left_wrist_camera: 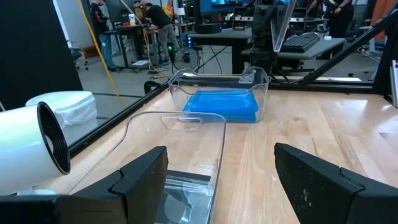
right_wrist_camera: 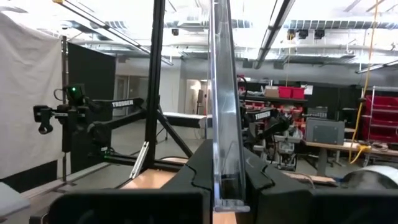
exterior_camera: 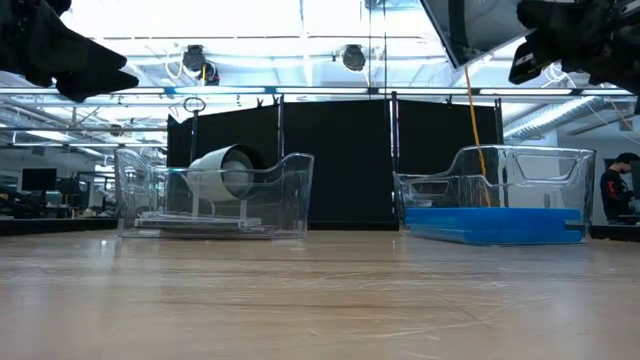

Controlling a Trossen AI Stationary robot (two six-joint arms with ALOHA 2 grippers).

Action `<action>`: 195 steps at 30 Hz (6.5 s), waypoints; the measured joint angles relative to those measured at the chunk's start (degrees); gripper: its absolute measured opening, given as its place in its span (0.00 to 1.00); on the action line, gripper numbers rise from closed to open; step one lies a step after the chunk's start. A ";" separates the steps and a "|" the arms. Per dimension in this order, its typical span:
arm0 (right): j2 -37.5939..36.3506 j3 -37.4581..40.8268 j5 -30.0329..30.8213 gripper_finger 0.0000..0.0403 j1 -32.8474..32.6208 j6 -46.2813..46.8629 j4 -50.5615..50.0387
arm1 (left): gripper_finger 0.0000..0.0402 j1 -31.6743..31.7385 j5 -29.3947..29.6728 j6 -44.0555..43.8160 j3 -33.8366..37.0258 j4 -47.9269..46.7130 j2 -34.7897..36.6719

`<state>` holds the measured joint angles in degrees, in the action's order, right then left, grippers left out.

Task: Pick & place jewel cases by type
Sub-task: Put the black cd case into the left transparent bin

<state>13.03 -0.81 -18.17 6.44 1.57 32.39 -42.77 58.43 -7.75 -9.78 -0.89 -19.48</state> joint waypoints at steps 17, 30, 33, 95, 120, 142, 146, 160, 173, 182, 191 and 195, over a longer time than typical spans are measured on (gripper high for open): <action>-0.08 0.01 -1.49 0.04 0.00 0.78 -5.12 | 0.74 0.01 0.00 0.00 0.00 0.01 0.02; -0.08 0.01 -3.27 0.04 -0.02 -0.47 -6.66 | 0.74 0.01 0.00 0.00 0.00 0.02 0.02; -0.06 0.01 -3.07 0.04 0.00 -1.77 -8.55 | 0.74 0.01 0.00 0.00 0.00 0.01 0.01; 10.86 0.00 16.68 0.04 -0.07 -8.73 9.98 | 0.74 0.01 0.02 0.00 0.00 0.02 0.02; 67.56 -37.00 4.68 0.04 -0.07 -19.90 16.28 | 0.74 -0.01 -2.75 -0.02 -0.02 0.66 0.02; 93.61 -65.26 4.85 0.04 2.45 -38.40 -0.73 | 0.74 -0.01 -3.06 0.00 -0.02 0.70 0.00; 96.47 -65.87 7.75 0.04 4.53 -38.39 -0.04 | 0.74 -0.01 -3.03 0.00 -0.02 0.76 0.02; 98.54 -65.80 6.06 0.06 8.22 -33.58 2.92 | 0.74 0.01 -3.02 0.00 -0.02 0.75 0.02; 98.54 -65.80 5.84 0.11 8.26 -32.29 1.77 | 0.74 0.01 -3.02 0.00 -0.02 0.72 0.02; 98.54 -65.80 2.90 0.31 8.24 -28.86 3.11 | 0.74 0.00 -3.02 0.00 -0.02 0.70 0.01; 98.54 -65.80 2.87 0.40 7.39 -22.84 4.28 | 0.74 0.00 -2.99 0.00 -0.02 0.70 0.02; 98.54 -65.80 2.84 0.40 6.12 -22.59 4.28 | 0.74 -0.01 -2.99 0.00 -0.02 0.70 0.02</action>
<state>111.57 -66.61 -15.33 12.56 -21.02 36.67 -42.78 55.44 -7.75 -9.80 -0.19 -19.46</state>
